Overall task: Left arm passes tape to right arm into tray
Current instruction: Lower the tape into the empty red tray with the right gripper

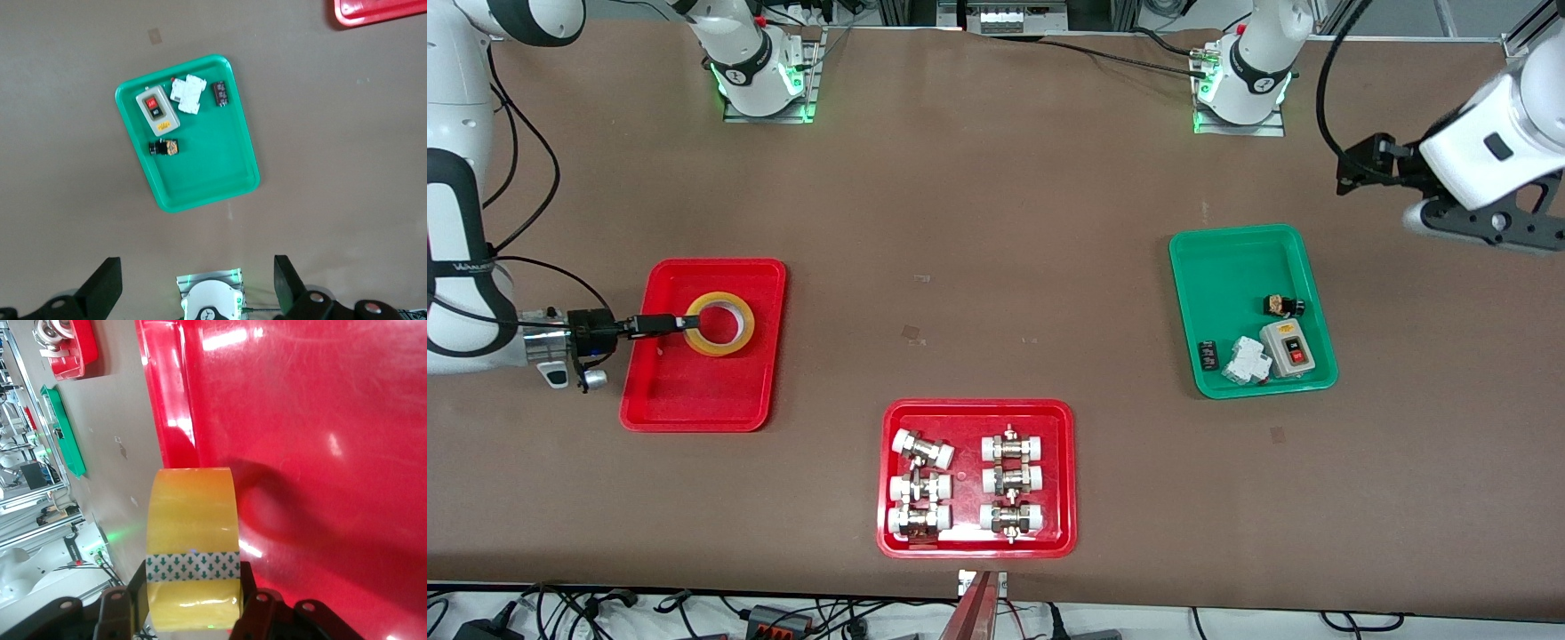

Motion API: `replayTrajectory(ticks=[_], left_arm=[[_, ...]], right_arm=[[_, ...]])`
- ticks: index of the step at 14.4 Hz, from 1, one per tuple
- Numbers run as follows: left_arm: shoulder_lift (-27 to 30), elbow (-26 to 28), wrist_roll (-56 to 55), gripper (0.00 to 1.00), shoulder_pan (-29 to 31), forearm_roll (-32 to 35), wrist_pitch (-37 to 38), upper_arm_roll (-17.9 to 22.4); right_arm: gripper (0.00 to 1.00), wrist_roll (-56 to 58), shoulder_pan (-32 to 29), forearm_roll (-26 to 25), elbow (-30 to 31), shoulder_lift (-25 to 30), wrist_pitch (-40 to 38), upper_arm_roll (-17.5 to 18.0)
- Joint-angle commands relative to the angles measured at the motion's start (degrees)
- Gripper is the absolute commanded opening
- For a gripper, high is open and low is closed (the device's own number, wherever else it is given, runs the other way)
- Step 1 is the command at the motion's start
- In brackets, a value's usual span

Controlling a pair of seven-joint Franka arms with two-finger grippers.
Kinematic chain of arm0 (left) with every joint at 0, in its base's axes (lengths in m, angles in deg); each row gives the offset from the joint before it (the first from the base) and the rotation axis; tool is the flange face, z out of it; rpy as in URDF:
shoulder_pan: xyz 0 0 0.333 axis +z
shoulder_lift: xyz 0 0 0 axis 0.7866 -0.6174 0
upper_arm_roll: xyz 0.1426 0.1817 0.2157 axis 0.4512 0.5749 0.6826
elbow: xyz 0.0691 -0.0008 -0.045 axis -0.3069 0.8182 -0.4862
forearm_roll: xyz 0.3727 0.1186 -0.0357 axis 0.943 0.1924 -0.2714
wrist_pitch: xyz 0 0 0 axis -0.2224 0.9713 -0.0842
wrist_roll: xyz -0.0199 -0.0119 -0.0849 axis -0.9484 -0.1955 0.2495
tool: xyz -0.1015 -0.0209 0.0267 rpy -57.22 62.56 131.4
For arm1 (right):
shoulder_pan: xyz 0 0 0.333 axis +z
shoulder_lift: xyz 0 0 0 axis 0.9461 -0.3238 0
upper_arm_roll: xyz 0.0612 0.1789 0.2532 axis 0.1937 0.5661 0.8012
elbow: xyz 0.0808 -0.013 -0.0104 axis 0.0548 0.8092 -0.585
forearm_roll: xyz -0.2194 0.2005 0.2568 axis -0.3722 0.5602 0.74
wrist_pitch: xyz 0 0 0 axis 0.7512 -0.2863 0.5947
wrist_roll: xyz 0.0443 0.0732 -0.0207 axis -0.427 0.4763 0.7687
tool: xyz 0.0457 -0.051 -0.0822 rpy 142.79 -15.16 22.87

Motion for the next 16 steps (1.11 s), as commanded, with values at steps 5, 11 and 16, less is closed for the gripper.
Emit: replayTrajectory(ticks=[5,11,16], left_arm=[[18.0,23.3,-1.5,1.0,0.9,-1.0,-11.6,-1.1],[17.5,22.8,-1.6,1.0,1.0,-0.8,-11.5,-0.6],[17.2,22.3,-1.5,1.0,2.5,-0.8,-11.1,-0.6]], right_arm=[[1.0,2.5,2.1,-7.6,-1.6,2.4,5.3,0.8],[1.0,1.8,6.4,-17.3,-0.8,5.4,8.9,0.7],[1.0,3.0,5.4,-16.8,0.2,3.7,9.5,0.8]])
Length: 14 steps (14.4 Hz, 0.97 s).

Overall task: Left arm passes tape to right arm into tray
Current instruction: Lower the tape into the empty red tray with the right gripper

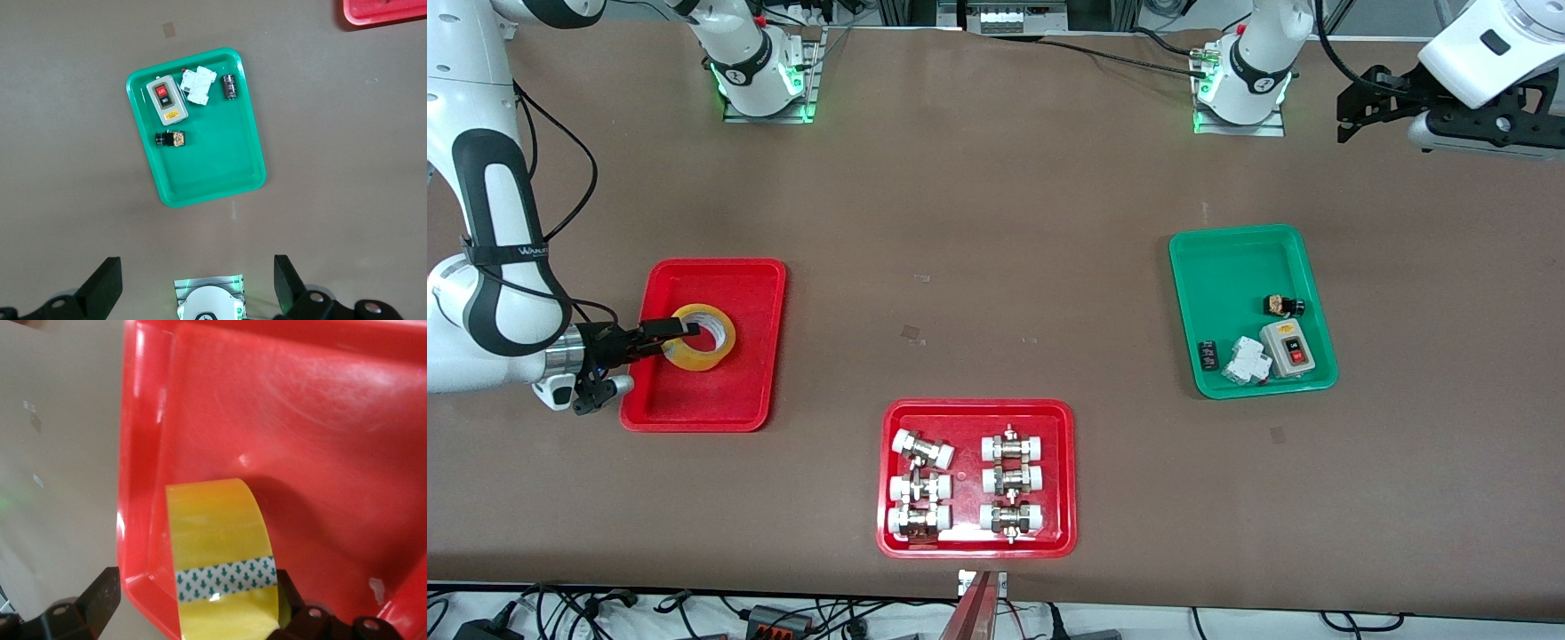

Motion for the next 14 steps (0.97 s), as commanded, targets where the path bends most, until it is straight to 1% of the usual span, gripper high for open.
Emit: replayTrajectory(ticks=[1,2,4,6,8,9,14], left_arm=[[0.1,0.1,-0.4,1.0,0.6,-0.6,-0.7,-0.2],[-0.1,0.0,-0.4,1.0,0.5,-0.5,-0.8,-0.3],[-0.5,-0.7,-0.5,1.0,0.5,-0.4,-0.8,-0.6],[-1.3,-1.4,-0.5,1.0,0.6,-0.5,-0.7,-0.5],[-1.4,-1.4,-0.5,1.0,0.6,-0.5,-0.7,-0.4],[-1.4,-1.4,-0.4,1.0,0.6,-0.6,-0.7,-0.4],[-1.5,-1.4,-0.4,1.0,0.5,-1.0,-0.8,-0.4]], right_arm=[[1.0,2.7,-1.6,-0.1,1.2,-1.0,1.0,0.4],[1.0,4.6,-2.1,0.5,1.2,-1.9,1.5,0.4],[1.0,5.5,-1.7,1.5,1.1,-1.8,1.6,0.4],[1.0,5.8,-0.4,0.4,0.8,-1.0,3.5,0.4],[1.0,5.7,0.6,-2.3,0.8,-0.8,4.8,0.4],[1.0,5.5,1.5,-2.5,1.0,-0.6,5.0,0.4],[1.0,5.7,1.2,-1.9,2.4,-0.9,5.3,0.6]])
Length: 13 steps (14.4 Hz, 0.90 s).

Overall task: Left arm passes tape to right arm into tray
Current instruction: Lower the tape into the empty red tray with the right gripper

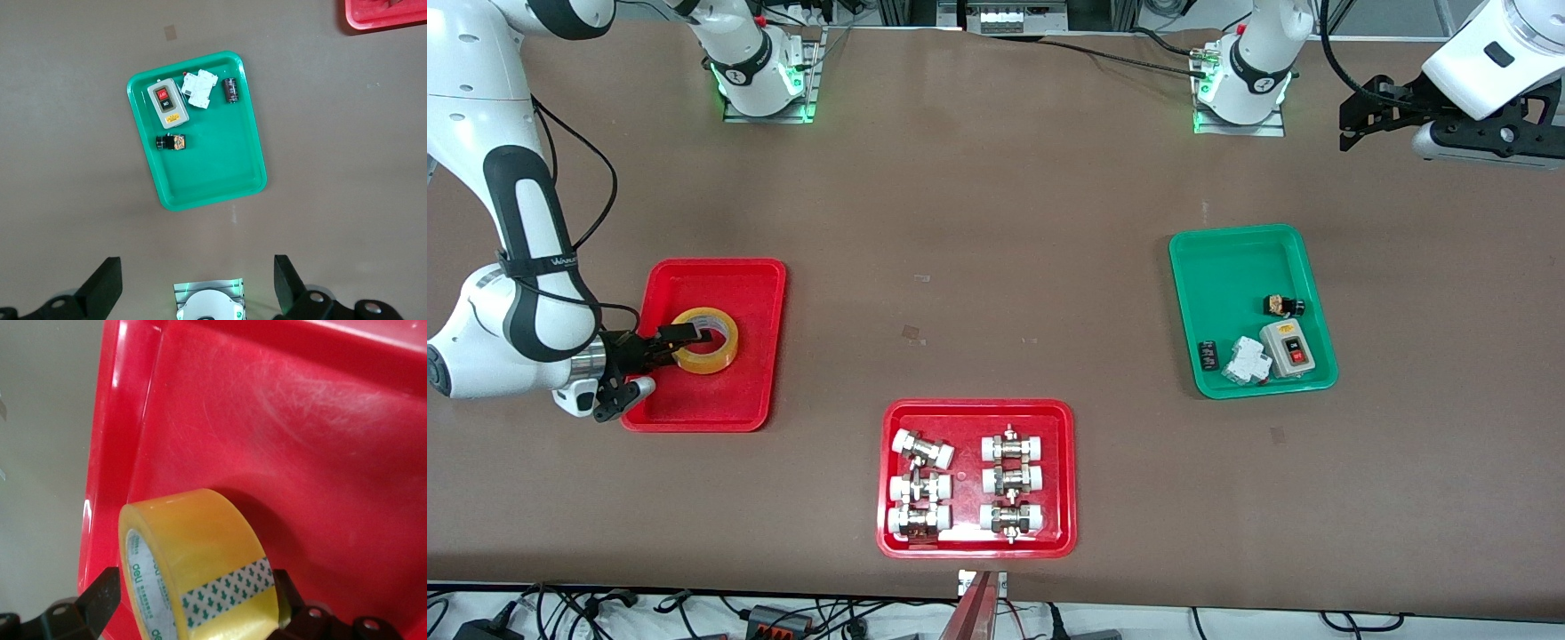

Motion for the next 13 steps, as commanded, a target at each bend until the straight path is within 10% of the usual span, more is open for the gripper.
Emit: replayTrajectory(ticks=[1,13], left_arm=[[-0.7,-1.3,-0.4,1.0,0.3,-0.9,0.0,-0.5],[-0.7,-1.4,-0.4,1.0,0.3,-1.0,0.1,-0.2]], right_arm=[[1.0,0.8,-0.3,-0.5,1.5,1.1,0.5,0.3],[1.0,-13.3,7.5,-15.1,-3.9,13.8,0.9,0.2]])
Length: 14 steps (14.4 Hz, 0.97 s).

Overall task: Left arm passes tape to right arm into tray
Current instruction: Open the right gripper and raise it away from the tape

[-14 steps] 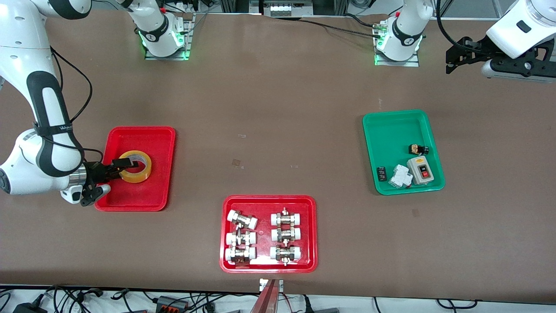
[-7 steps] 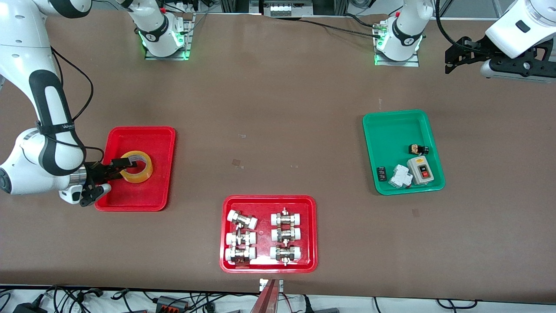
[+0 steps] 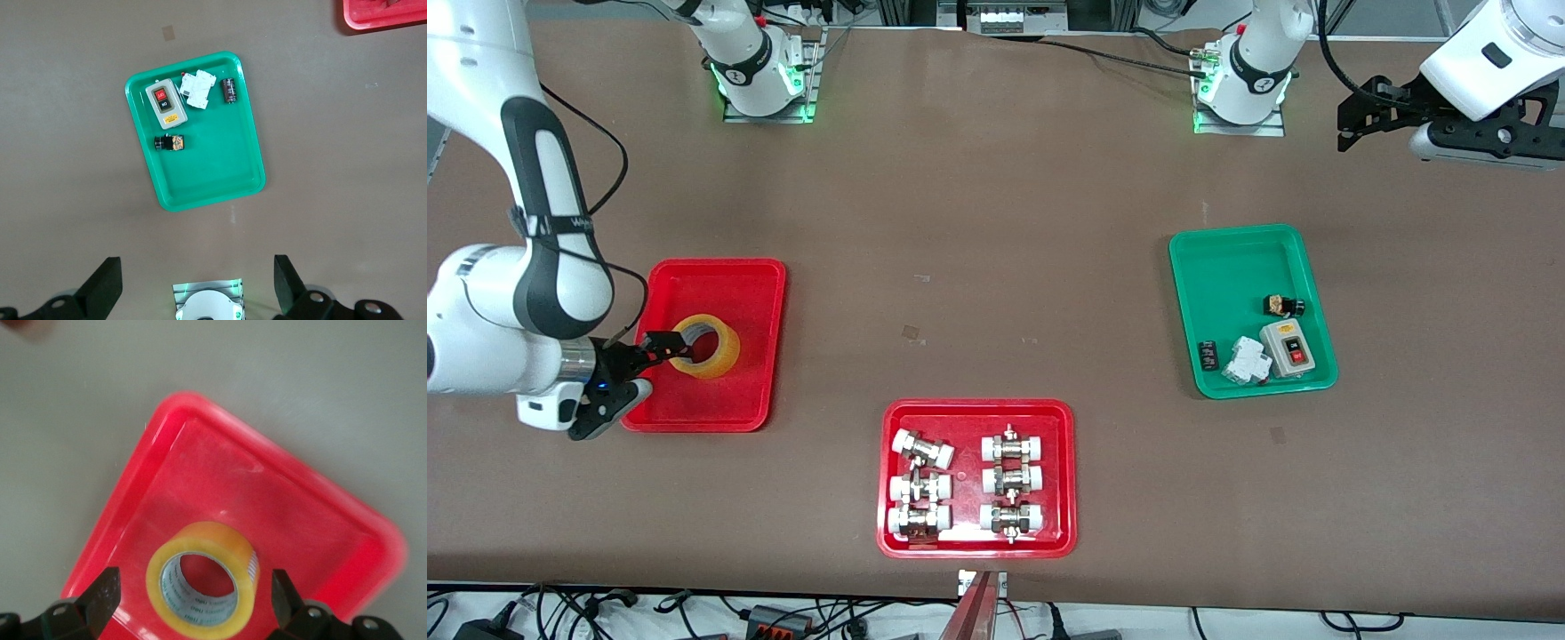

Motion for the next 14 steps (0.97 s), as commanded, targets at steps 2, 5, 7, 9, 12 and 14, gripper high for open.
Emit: replayTrajectory(ticks=[2,5,7,9,12,14], left_arm=[[-0.7,-1.4,-0.3,1.0,0.3,-0.9,0.2,-0.1],[-0.7,-1.4,-0.3,1.0,0.3,-0.9,0.2,-0.1],[-0.7,-1.4,-0.3,1.0,0.3,-0.9,0.2,0.0],[-0.7,-1.4,-0.3,1.0,0.3,-0.9,0.2,-0.1],[-0.7,-1.4,-0.3,1.0,0.3,-0.9,0.2,-0.1],[-0.7,-1.4,-0.3,1.0,0.3,-0.9,0.2,0.0]], right_arm=[[1.0,-17.5,1.1,-2.8,-0.1,7.8,-8.1,0.0],[1.0,-30.8,2.5,-3.0,-0.2,12.1,-15.4,-0.2],[1.0,-31.3,3.4,-8.3,-5.3,13.6,-19.0,0.0],[1.0,-31.8,3.0,-9.9,-10.4,13.4,-21.3,-0.3],[1.0,-36.1,2.4,-9.2,-10.7,14.9,-20.7,-0.8],[1.0,-37.3,2.1,-9.4,-10.6,16.1,-20.0,-0.7]])
